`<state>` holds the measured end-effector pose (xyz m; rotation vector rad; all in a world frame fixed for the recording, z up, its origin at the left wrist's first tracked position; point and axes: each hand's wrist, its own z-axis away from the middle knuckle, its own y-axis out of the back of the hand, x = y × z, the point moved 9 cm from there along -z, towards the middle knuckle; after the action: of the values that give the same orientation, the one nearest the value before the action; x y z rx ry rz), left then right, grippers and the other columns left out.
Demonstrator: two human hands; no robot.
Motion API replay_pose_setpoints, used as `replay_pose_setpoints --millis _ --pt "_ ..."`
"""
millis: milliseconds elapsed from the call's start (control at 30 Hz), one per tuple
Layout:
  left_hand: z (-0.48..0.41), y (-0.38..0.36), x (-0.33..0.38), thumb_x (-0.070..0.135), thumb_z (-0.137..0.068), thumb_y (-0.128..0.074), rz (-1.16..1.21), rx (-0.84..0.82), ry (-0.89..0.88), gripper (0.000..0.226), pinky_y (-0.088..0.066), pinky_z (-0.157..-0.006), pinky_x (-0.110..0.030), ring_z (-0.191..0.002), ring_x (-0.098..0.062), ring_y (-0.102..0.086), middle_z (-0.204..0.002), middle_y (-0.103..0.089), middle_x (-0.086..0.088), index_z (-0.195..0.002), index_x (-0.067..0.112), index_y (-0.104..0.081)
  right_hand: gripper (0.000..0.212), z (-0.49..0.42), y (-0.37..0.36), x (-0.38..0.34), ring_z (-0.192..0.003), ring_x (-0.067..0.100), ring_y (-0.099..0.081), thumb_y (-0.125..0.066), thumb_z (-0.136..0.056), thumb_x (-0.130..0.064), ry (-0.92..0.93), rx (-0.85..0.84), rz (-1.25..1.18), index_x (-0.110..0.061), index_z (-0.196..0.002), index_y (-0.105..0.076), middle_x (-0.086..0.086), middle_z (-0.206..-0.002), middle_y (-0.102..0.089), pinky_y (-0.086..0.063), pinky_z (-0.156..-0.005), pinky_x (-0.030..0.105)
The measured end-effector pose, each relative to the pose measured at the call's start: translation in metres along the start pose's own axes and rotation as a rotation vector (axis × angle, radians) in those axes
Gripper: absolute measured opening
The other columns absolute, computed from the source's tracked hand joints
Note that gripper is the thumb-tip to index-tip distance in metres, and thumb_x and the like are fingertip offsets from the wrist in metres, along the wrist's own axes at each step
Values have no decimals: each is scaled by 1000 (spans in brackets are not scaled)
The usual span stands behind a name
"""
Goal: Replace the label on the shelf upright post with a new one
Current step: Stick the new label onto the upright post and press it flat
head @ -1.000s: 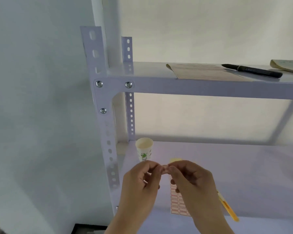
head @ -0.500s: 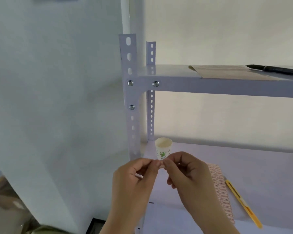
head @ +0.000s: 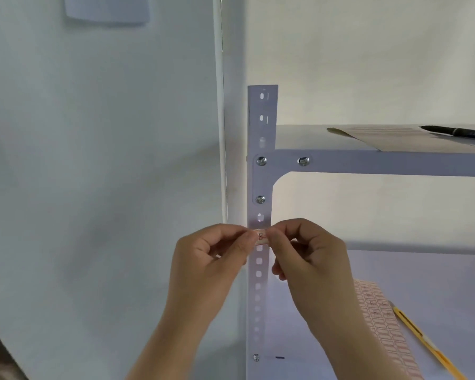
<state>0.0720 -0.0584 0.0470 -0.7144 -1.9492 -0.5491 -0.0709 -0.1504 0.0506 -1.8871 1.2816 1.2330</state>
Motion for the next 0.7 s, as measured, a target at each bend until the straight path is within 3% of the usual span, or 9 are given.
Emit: replay_pose_setpoints --millis 200,367,500,700 --pt "-20 -6 -6 17 -82 -77 18 -11 -12 11 -54 -62 -24 -59 -12 -67 -68 -77 6 -75 25 -79 12 -8 -3 0 -45 11 -57 -70 -86 -14 17 56 20 -17 -75 -73 -5 -56 -66 -44 -45 10" --pt "-21 -7 -3 13 -81 -78 -63 35 -110 14 -51 -60 -13 -65 -9 -71 -73 -78 14 -79 27 -81 13 -11 3 5 -52 22 -64 -72 -85 -21 49 141 151 -29 -74 -72 -14 -60 -68 -50 -51 25" --pt "-15 -4 -2 12 -78 -81 -74 105 -162 15 -54 -62 -15 -65 -10 -72 -73 -78 17 -80 27 -81 13 -11 2 7 -52 16 -62 -73 -83 -22 72 170 189 -31 -74 -73 -16 -61 -68 -44 -49 13" --pt "-14 -1 -3 13 -76 -82 -54 175 -195 13 -53 -62 -12 -65 -10 -72 -73 -78 15 -81 25 -80 14 -11 0 6 -54 8 -61 -74 -83 -21 118 195 233 -33 -75 -73 -17 -66 -69 -41 -51 9"
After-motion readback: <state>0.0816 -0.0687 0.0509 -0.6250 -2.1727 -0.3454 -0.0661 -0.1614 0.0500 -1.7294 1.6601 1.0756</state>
